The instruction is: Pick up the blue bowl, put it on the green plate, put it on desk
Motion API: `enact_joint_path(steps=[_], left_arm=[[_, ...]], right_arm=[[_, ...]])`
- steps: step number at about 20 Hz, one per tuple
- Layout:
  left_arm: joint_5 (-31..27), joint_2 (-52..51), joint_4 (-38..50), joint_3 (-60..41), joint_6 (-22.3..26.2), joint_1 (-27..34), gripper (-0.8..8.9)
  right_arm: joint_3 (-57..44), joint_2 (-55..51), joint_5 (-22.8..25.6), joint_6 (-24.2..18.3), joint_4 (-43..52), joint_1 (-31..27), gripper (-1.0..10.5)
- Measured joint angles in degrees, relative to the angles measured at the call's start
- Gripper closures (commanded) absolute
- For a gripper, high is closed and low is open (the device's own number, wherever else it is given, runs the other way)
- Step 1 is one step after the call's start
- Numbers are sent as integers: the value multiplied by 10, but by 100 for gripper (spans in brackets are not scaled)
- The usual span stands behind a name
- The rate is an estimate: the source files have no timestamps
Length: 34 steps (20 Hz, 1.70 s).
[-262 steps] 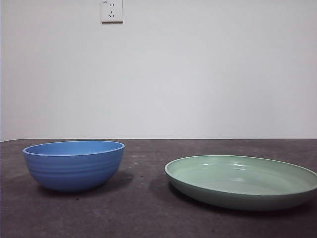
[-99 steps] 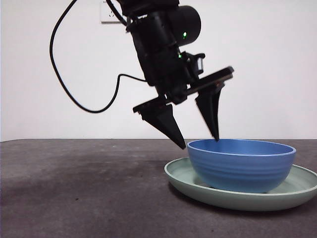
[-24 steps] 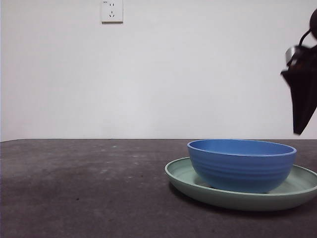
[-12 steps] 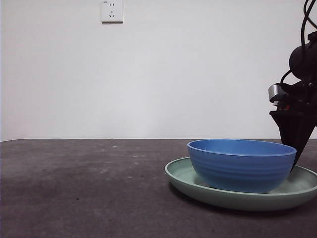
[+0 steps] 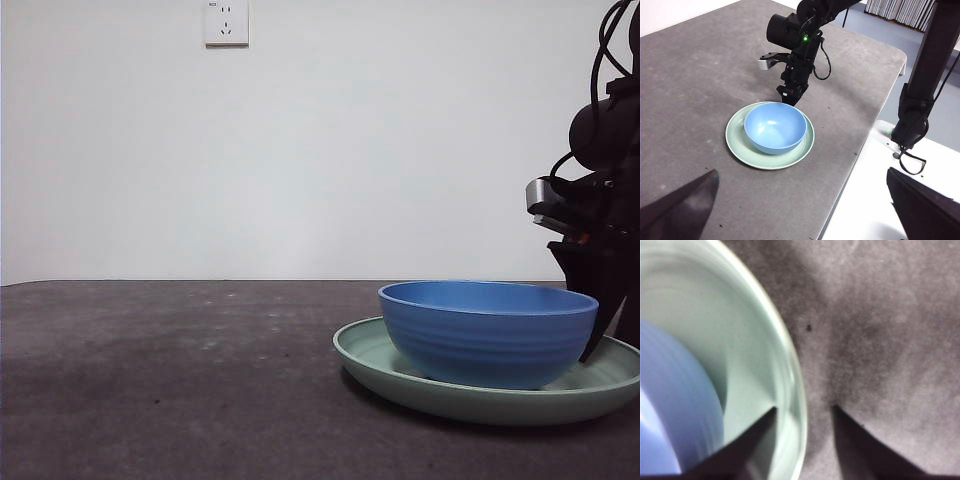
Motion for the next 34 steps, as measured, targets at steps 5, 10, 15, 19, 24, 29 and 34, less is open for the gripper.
enact_joint_path(steps=[5,10,15,19,24,29,34], left_arm=[[0,0,-1,0,-11,0,158],[0,0,-2,0,-20,0,158],[0,0,-2,0,-27,0,158],[0,0,-2,0,-27,0,158],[0,0,0,0,-27,0,158],[0,0,0,0,-27,0,158],[0,0,0,0,-27,0,158]], right_arm=[[0,0,-5,2,4,1,931],[4,0,-24,20,3,0,931],[44,0,-61,55,0,12,931],[57,0,-80,94,22,49,931],[58,7,-83,155,95,113,932],[59,52,-84,210,150,154,933],[59,81,-82,226,162,171,929]])
